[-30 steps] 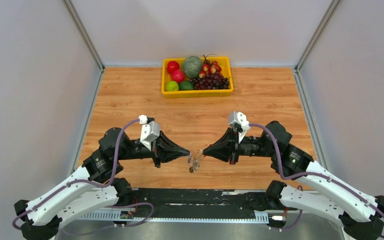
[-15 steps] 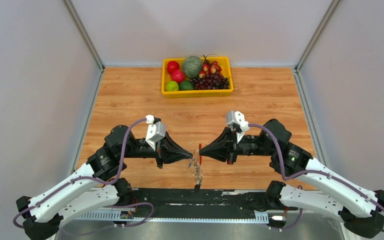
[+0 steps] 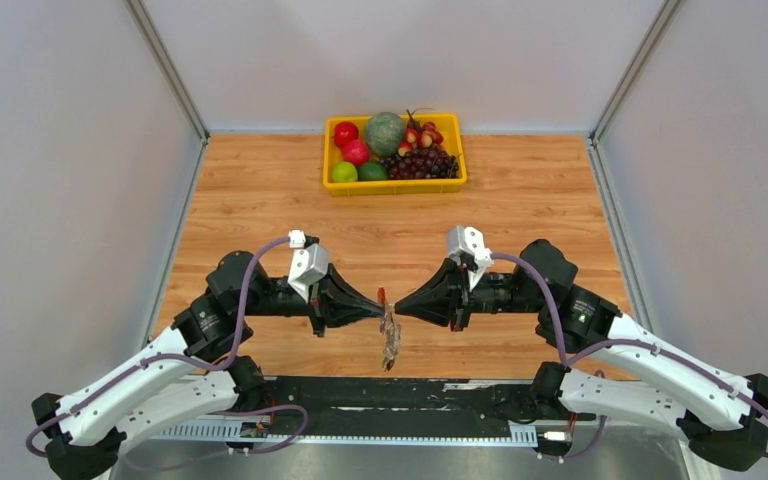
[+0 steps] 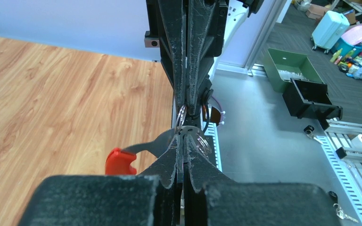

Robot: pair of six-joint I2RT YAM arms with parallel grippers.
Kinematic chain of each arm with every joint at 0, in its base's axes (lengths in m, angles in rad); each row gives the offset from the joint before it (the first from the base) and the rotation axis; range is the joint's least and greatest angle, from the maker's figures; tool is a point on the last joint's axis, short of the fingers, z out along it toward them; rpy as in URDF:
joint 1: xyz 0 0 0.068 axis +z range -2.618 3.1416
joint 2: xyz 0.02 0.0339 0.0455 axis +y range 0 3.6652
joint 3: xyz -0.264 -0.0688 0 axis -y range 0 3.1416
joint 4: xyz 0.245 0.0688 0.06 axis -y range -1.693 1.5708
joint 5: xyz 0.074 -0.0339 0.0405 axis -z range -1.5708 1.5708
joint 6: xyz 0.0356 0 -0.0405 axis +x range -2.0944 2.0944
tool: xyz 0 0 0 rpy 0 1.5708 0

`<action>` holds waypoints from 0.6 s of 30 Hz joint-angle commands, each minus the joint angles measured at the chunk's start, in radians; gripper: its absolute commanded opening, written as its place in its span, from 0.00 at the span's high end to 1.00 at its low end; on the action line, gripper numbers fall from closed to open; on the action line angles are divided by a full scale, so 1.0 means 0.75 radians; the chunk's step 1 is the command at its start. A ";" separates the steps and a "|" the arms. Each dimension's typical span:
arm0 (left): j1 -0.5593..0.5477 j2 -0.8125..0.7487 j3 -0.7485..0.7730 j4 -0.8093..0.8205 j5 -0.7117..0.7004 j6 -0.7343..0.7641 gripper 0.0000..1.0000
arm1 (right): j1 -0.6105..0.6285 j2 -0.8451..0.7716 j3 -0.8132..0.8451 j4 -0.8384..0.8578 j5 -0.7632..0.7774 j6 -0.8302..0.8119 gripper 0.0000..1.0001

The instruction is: Put the keys on the keyring

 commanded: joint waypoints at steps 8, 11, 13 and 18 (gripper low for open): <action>-0.003 -0.028 0.044 0.059 0.020 0.000 1.00 | 0.023 -0.049 0.047 0.073 0.005 -0.043 1.00; -0.003 -0.026 0.046 0.061 0.020 -0.003 1.00 | 0.033 -0.053 0.041 0.070 0.019 -0.059 1.00; -0.003 -0.023 0.052 0.061 0.020 -0.007 1.00 | 0.045 -0.057 0.039 0.065 0.031 -0.074 1.00; -0.003 -0.013 0.062 0.084 0.036 -0.031 1.00 | 0.087 -0.057 0.032 0.053 0.099 -0.141 1.00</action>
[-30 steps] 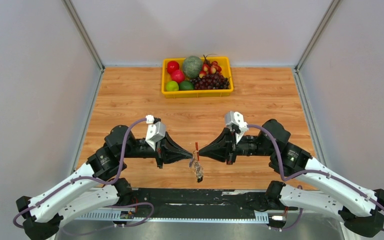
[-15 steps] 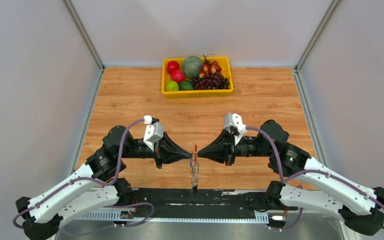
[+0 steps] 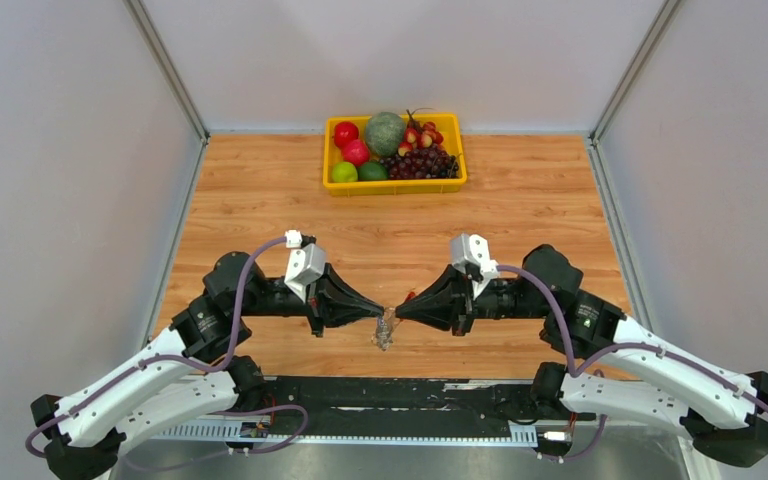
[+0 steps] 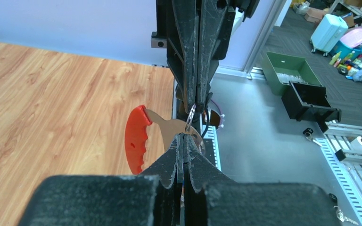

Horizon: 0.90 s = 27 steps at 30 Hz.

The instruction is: Put the keys on the keyring

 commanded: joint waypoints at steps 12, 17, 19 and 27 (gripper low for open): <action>-0.003 -0.001 0.081 0.068 0.059 -0.072 1.00 | 0.220 -0.051 0.003 0.063 0.328 -0.392 1.00; -0.002 -0.011 0.083 0.060 0.046 -0.068 1.00 | 0.235 -0.069 -0.011 0.068 0.309 -0.423 1.00; -0.003 -0.011 0.085 0.056 0.041 -0.067 1.00 | 0.243 -0.074 -0.019 0.063 0.308 -0.428 1.00; -0.003 -0.015 0.103 0.039 0.029 -0.053 1.00 | 0.283 -0.083 -0.039 0.024 0.367 -0.423 1.00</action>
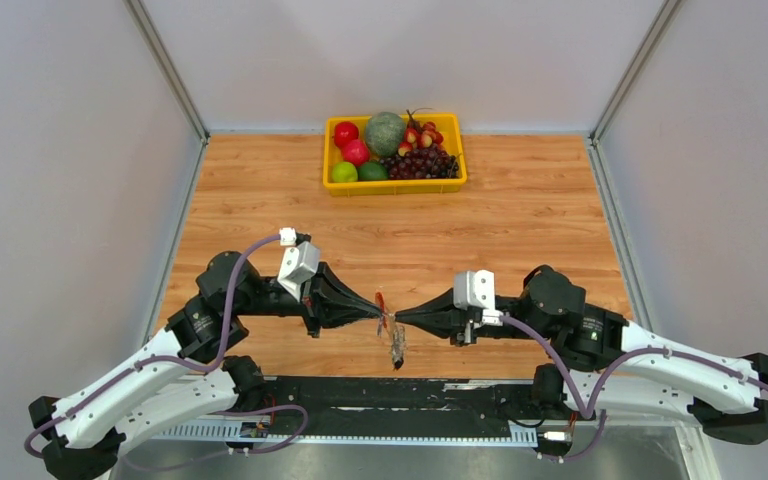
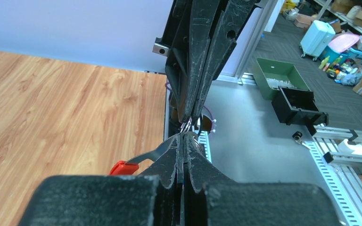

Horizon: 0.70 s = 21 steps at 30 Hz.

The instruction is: Put the keys on the keyring

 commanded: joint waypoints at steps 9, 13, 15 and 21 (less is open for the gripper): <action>-0.002 -0.009 0.065 0.029 0.007 -0.008 1.00 | 0.077 -0.048 0.016 0.065 0.154 -0.035 1.00; -0.003 -0.009 0.053 0.039 0.016 -0.023 1.00 | 0.097 -0.063 0.015 0.104 0.191 -0.043 1.00; -0.003 -0.008 0.050 0.045 0.015 -0.027 1.00 | 0.102 -0.068 0.018 0.114 0.198 -0.049 1.00; -0.003 -0.002 0.049 0.051 0.014 -0.027 1.00 | 0.114 -0.057 0.027 0.119 0.198 -0.062 1.00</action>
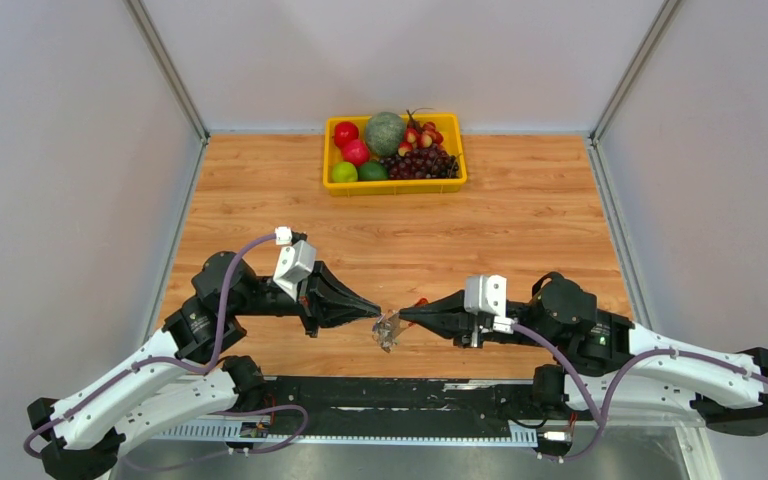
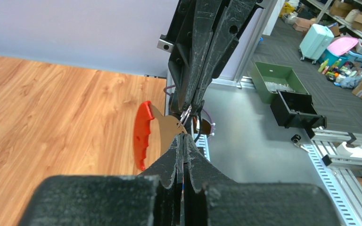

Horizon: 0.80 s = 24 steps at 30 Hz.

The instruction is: Put the keys on the keyring

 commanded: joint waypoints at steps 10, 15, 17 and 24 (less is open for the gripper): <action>-0.003 0.014 0.029 0.048 0.012 -0.008 1.00 | 0.045 0.010 0.034 0.121 0.027 -0.044 1.00; -0.002 0.013 0.027 0.044 0.011 -0.004 1.00 | 0.061 0.016 0.032 0.128 0.040 -0.052 1.00; -0.002 0.014 0.026 0.044 0.011 -0.005 1.00 | 0.067 0.013 0.032 0.132 0.049 -0.054 1.00; -0.002 0.014 0.028 0.047 0.018 -0.007 1.00 | 0.099 0.011 0.036 0.139 0.086 -0.073 1.00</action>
